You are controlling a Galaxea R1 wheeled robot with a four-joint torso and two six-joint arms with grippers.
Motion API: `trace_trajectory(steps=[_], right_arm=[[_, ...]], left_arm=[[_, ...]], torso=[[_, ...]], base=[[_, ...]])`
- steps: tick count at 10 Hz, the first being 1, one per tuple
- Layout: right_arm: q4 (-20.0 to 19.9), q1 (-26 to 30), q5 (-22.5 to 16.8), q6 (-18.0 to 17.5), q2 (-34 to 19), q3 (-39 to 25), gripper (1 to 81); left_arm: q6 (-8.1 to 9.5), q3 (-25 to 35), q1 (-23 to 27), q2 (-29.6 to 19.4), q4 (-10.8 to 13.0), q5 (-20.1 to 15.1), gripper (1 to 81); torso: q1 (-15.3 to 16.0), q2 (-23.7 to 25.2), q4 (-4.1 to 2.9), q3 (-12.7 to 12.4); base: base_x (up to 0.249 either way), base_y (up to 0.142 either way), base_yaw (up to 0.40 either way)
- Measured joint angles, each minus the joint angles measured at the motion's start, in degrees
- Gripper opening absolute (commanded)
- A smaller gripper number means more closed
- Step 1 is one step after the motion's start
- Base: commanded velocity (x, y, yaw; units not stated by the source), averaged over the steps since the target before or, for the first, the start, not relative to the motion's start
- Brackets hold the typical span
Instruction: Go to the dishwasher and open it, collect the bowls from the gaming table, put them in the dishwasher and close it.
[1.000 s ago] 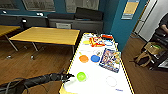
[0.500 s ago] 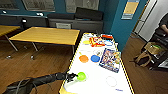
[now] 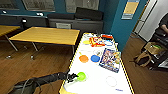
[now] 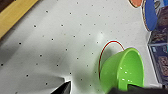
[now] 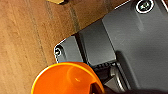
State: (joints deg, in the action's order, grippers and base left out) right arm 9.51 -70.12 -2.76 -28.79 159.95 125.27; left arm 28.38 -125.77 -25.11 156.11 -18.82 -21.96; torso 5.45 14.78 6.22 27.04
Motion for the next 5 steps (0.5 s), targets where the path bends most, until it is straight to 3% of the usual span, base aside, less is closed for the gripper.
trace_trajectory(steps=[5], right_arm=[[0.0, 0.2, 0.0, 0.0, 0.0, 0.3, 1.0]], left_arm=[[0.11, -4.4, 0.0, 3.6, 0.0, -1.3, 81.1]], torso=[[0.0, 0.0, 0.0, 0.0]], base=[[0.0, 0.0, 0.0]])
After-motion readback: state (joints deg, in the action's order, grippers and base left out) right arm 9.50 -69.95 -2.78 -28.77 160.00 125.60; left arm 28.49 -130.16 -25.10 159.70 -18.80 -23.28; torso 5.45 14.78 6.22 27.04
